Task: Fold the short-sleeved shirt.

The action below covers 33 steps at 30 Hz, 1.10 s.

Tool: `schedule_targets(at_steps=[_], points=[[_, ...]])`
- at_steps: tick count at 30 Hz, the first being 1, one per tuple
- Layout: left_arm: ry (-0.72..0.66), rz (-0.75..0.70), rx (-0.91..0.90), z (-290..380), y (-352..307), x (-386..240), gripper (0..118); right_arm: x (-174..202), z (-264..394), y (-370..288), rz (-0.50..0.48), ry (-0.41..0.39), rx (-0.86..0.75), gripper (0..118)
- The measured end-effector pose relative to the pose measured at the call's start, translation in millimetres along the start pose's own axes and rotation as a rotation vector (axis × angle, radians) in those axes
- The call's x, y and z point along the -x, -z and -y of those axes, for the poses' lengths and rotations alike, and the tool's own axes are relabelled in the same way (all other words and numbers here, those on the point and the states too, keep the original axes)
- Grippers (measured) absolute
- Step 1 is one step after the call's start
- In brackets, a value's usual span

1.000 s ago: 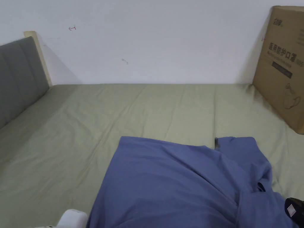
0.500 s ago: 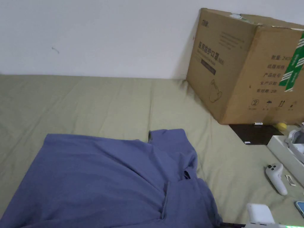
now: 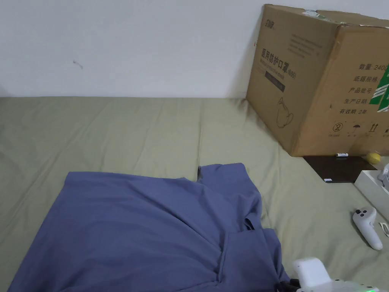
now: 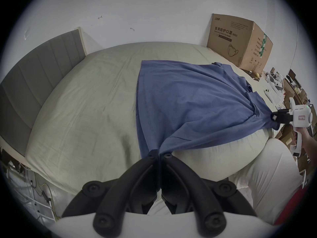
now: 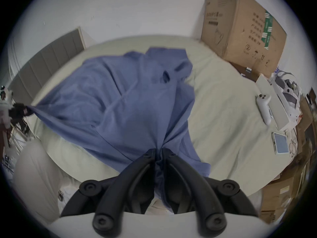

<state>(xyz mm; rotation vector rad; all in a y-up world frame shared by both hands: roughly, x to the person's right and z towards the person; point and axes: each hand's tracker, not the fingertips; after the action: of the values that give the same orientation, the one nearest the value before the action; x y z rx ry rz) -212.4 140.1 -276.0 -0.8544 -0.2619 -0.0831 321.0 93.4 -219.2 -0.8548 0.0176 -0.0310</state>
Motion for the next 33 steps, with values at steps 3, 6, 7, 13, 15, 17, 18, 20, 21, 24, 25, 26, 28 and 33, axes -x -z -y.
schedule_targets(at_steps=[3,6,7,13,15,17,18,20,21,24,25,26,28,33], points=[[-0.01,-0.005,-0.015,-2.2,-5.2,-1.7,2,-5.1,-1.1,-25.5,0.006,0.075,-0.077,8],[-0.045,0.005,-0.065,-10.8,-12.4,-1.2,2,-5.9,-6.6,-48.5,-0.008,0.083,-0.141,7],[-0.055,0.005,-0.092,-16.2,-15.7,-1.7,2,-5.0,-10.2,-54.6,-0.008,0.087,-0.151,7],[-0.091,0.019,-0.143,-71.3,0.7,3.6,2,-7.7,-59.8,-49.4,-0.018,0.135,-0.161,7],[-0.079,0.01,-0.141,-95.4,21.7,6.1,2,-10.1,-85.0,-37.6,-0.009,0.138,-0.178,7],[-0.063,-0.02,-0.124,-120.0,45.5,10.7,2,-15.9,-113.5,-19.4,0.004,0.14,-0.18,7],[-0.066,-0.038,-0.109,-134.6,60.5,14.4,2,-19.1,-129.3,-7.7,0.002,0.142,-0.18,7],[-0.062,-0.042,-0.05,-158.1,94.0,21.2,2,-24.0,-157.0,22.6,0.013,0.137,-0.138,7],[-0.053,-0.054,-0.021,-169.4,114.8,23.1,2,-29.0,-170.3,45.6,0.026,0.131,-0.12,7],[-0.002,-0.05,0.076,-186.8,173.2,25.8,2,-36.6,-193.4,113.1,0.063,0.093,-0.01,7],[-0.001,-0.073,0.107,-187.8,189.5,26.9,2,-38.3,-196.3,135.4,0.077,0.089,0.016,7],[-0.001,-0.078,0.116,-187.9,200.9,28.3,5,-39.2,-198.2,152.0,0.093,0.093,0.033,12],[-0.006,-0.075,0.114,-183.8,218.9,30.5,24,-41.4,-197.5,180.5,0.126,0.138,0.053,41],[-0.047,-0.029,0.016,-169.5,203.9,36.4,116,-39.7,-186.8,171.9,0.167,0.177,-0.062,116]])
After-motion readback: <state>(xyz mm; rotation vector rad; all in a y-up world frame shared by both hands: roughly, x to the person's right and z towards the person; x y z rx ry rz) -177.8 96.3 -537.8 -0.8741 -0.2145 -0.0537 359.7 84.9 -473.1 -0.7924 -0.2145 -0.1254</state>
